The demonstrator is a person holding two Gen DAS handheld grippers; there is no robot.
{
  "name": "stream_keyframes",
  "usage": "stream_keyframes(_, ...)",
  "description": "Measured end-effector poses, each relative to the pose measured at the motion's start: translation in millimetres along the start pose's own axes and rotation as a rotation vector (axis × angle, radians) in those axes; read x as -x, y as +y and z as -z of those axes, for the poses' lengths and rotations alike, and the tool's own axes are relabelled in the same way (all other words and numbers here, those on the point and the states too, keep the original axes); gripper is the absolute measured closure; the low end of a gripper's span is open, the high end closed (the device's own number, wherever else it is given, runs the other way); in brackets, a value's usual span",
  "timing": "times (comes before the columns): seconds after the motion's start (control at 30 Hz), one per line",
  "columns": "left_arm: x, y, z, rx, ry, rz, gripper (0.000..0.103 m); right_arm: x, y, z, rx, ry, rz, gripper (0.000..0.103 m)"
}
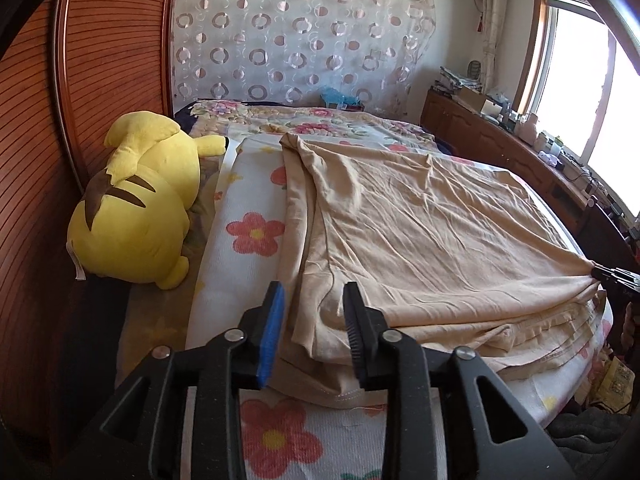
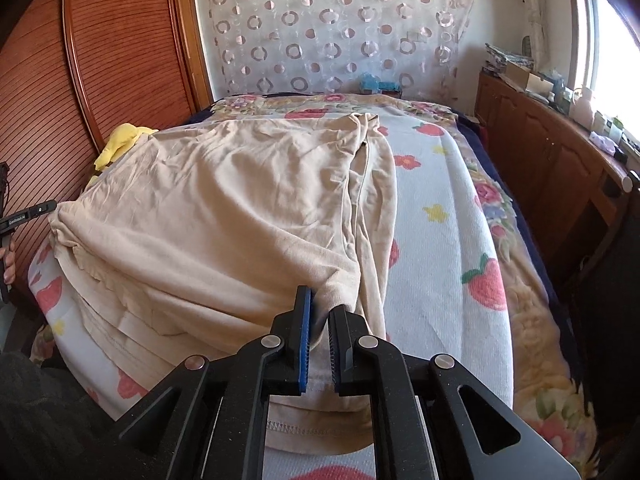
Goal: Fold small clothes
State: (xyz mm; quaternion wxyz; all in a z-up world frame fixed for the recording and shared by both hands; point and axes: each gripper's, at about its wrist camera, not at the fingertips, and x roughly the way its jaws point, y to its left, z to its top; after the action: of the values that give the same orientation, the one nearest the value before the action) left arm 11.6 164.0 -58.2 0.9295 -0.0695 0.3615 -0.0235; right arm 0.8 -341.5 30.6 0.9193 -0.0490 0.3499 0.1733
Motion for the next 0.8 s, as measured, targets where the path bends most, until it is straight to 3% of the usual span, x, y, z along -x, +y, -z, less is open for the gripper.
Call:
stream_keyframes(0.27,13.9,-25.9,15.9,-0.031,-0.003,-0.001,0.063,6.5,3.4,20.7,0.025,-0.017,0.097,0.074)
stream_keyframes(0.37,14.0,-45.4,19.3,-0.032,-0.005,0.077,0.063,13.9,0.5,22.3,0.010,-0.037,0.111,0.074)
stream_keyframes(0.47,5.7,-72.5,24.0,-0.063,0.016,0.154,0.064,18.5,4.9,21.7,-0.002,-0.054,0.085,0.074)
stream_keyframes(0.6,-13.2,-109.2,30.7,-0.119,0.076,0.226,0.075,17.3,22.5,24.3,0.030,-0.056,0.041,0.074)
stream_keyframes(0.8,-34.1,-143.0,38.6,-0.169,0.137,0.258,0.077,3.1,38.8,26.2,0.043,-0.043,0.007,0.073)
